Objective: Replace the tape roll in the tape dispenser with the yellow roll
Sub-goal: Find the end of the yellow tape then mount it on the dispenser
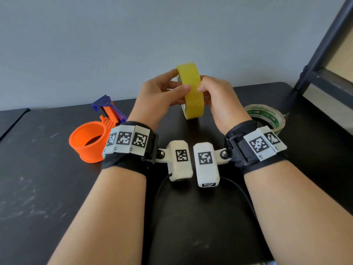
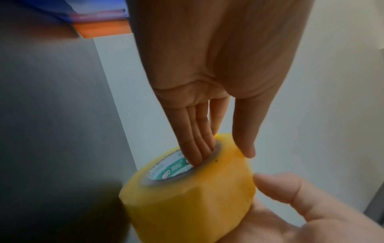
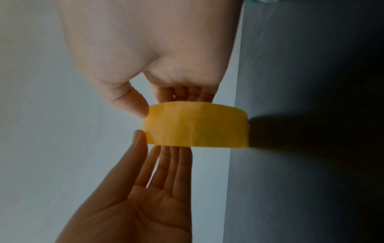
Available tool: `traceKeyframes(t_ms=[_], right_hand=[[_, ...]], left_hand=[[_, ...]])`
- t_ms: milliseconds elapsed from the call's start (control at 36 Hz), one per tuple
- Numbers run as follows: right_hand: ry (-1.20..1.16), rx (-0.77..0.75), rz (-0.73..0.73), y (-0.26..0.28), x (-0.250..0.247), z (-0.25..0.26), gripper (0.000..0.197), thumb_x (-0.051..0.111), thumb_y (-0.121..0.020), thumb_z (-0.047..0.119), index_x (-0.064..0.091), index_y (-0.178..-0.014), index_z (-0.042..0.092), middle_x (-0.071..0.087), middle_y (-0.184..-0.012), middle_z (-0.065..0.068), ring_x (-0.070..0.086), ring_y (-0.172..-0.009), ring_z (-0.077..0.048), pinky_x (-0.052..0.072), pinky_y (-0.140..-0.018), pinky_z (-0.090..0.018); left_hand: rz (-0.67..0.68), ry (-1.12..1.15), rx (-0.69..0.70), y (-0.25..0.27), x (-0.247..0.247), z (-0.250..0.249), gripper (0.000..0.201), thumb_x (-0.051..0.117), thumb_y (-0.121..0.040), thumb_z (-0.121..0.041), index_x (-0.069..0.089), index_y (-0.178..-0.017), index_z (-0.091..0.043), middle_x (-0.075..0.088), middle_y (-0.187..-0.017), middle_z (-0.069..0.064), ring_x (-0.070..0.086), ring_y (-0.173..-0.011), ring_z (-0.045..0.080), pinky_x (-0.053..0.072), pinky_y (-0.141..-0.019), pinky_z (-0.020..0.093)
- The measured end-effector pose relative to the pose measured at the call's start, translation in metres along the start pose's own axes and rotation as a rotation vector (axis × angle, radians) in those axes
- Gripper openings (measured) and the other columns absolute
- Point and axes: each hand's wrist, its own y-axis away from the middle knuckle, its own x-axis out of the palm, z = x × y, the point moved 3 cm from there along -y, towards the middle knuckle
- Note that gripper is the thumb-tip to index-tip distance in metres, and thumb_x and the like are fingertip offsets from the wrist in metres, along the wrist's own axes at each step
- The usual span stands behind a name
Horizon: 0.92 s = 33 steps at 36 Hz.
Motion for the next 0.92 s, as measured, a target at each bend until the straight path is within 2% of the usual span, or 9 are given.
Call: traceKeyframes(t_ms=[139,250,361,417,500,555,667,861,917], right_hand=[[0.057,-0.020,0.042,0.0001,0.0001,0.0005,0.026,0.048,-0.059,0.015,0.066,-0.075,0.008,0.057,-0.083,-0.015,0.053,-0.082,-0.028,0.043,-0.077,-0.040],[0.089,-0.053,0.091,-0.0022,0.0003,-0.0013,0.028,0.046,-0.060,0.011,0.070,-0.067,0.025,0.059,-0.076,-0.005,0.053,-0.082,-0.024,0.041,-0.078,-0.036],[0.062,-0.059,0.105,0.0017,0.0016,-0.0001,0.027,0.047,-0.072,0.004,0.070,-0.076,0.017,0.061,-0.080,-0.008,0.054,-0.083,-0.021,0.042,-0.079,-0.037],[0.030,-0.049,0.068,0.0020,0.0024,0.0004,0.026,0.050,-0.070,0.012,0.071,-0.085,0.006,0.064,-0.087,-0.024,0.054,-0.082,-0.022,0.042,-0.078,-0.036],[-0.020,-0.027,0.012,0.0020,0.0028,0.0004,0.060,0.053,-0.063,0.025,0.054,-0.107,-0.016,0.055,-0.113,-0.039,0.053,-0.082,-0.025,0.042,-0.077,-0.039],[-0.024,-0.015,-0.027,0.0015,0.0024,-0.0008,0.062,0.053,-0.063,0.026,0.052,-0.108,-0.017,0.056,-0.108,-0.040,0.053,-0.082,-0.026,0.043,-0.077,-0.040],[-0.030,0.028,-0.063,-0.0017,-0.0018,-0.0019,0.041,0.052,-0.063,0.026,0.056,-0.085,-0.008,0.051,-0.083,-0.014,0.048,-0.077,-0.024,0.039,-0.073,-0.038],[-0.038,0.025,-0.048,-0.0032,-0.0035,-0.0032,0.055,0.051,-0.059,0.022,0.050,-0.094,-0.021,0.046,-0.085,-0.011,0.042,-0.077,-0.026,0.035,-0.073,-0.039],[-0.039,0.020,-0.023,-0.0039,-0.0034,-0.0041,0.043,0.049,-0.058,0.020,0.051,-0.084,-0.015,0.043,-0.086,-0.010,0.038,-0.078,-0.027,0.031,-0.073,-0.040]], left_hand=[[-0.050,0.028,0.004,-0.0012,-0.0008,0.0004,0.057,0.069,-0.087,-0.007,0.048,-0.139,-0.001,0.068,-0.112,0.026,0.069,-0.097,0.037,0.056,-0.091,0.044],[-0.078,0.044,0.017,-0.0013,-0.0028,-0.0004,0.053,0.068,-0.087,-0.007,0.050,-0.137,-0.001,0.070,-0.107,0.023,0.069,-0.086,0.026,0.058,-0.089,0.042],[-0.095,0.060,0.037,-0.0018,-0.0033,-0.0004,0.049,0.065,-0.089,-0.006,0.051,-0.136,0.000,0.071,-0.103,0.022,0.070,-0.087,0.024,0.059,-0.086,0.037],[-0.097,0.062,0.046,-0.0019,-0.0038,-0.0001,0.046,0.064,-0.091,-0.008,0.053,-0.134,0.001,0.072,-0.099,0.018,0.070,-0.086,0.022,0.059,-0.085,0.036],[-0.076,0.057,0.043,-0.0027,-0.0035,0.0018,0.047,0.065,-0.090,-0.010,0.054,-0.135,-0.001,0.072,-0.103,0.020,0.071,-0.094,0.030,0.057,-0.090,0.040],[-0.048,0.054,0.026,-0.0026,-0.0022,0.0029,0.055,0.069,-0.086,-0.012,0.051,-0.138,-0.003,0.069,-0.110,0.023,0.067,-0.105,0.036,0.055,-0.095,0.043],[0.000,-0.044,-0.002,-0.0036,-0.0006,0.0042,0.070,0.074,-0.080,-0.006,0.044,-0.144,-0.012,0.068,-0.099,0.008,0.067,-0.092,0.018,0.056,-0.090,0.031],[0.038,-0.088,0.000,-0.0021,0.0012,0.0039,0.079,0.074,-0.078,-0.001,0.040,-0.146,-0.017,0.069,-0.086,0.001,0.067,-0.086,0.014,0.052,-0.099,0.035],[0.027,-0.058,0.003,-0.0016,0.0011,0.0041,0.078,0.075,-0.078,-0.001,0.039,-0.147,-0.014,0.070,-0.082,-0.001,0.068,-0.086,0.016,0.053,-0.098,0.035]])
